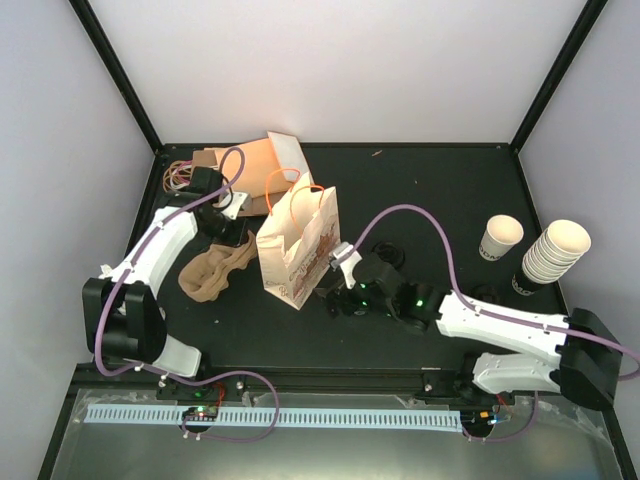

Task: Pack the takeout coffee

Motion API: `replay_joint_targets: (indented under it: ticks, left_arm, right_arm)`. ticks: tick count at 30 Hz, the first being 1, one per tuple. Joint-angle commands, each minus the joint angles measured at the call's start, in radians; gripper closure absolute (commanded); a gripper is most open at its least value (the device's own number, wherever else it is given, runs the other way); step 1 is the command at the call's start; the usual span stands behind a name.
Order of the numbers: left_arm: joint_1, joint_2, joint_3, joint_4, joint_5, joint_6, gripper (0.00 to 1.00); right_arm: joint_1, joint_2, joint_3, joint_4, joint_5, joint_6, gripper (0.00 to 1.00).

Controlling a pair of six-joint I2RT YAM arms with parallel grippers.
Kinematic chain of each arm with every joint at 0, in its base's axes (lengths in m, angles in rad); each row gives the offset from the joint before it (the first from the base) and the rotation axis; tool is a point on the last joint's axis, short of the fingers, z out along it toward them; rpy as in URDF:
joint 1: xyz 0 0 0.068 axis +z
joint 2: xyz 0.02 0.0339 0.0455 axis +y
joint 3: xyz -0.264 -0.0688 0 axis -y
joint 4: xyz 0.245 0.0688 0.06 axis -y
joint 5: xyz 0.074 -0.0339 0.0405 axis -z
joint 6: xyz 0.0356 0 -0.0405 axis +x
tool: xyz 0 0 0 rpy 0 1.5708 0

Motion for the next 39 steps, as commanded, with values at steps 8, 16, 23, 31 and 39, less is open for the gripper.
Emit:
replay_joint_targets:
  ticks: [8, 16, 23, 31, 39]
  left_arm:
    - [0.019, 0.011, -0.037, 0.065, 0.131, -0.032, 0.91]
    - [-0.008, -0.069, 0.052, -0.043, -0.249, -0.040, 0.91]
    - [-0.121, -0.078, 0.046, -0.051, -0.471, -0.081, 0.91]
    - [-0.155, -0.074, 0.018, 0.021, -0.398, -0.104, 0.91]
    - [-0.156, -0.084, 0.061, -0.007, -0.531, -0.096, 0.89]
  right_arm:
    - [0.077, 0.173, 0.141, 0.133, 0.212, -0.066, 0.00]
    - [0.082, 0.154, 0.097, 0.163, 0.219, -0.042, 0.00]
    - [0.095, 0.192, 0.115, 0.185, 0.254, -0.030, 0.00]
    - [0.107, 0.240, 0.106, 0.255, 0.287, -0.010, 0.00]
    - [0.107, 0.222, 0.072, 0.267, 0.288, -0.004, 0.00]
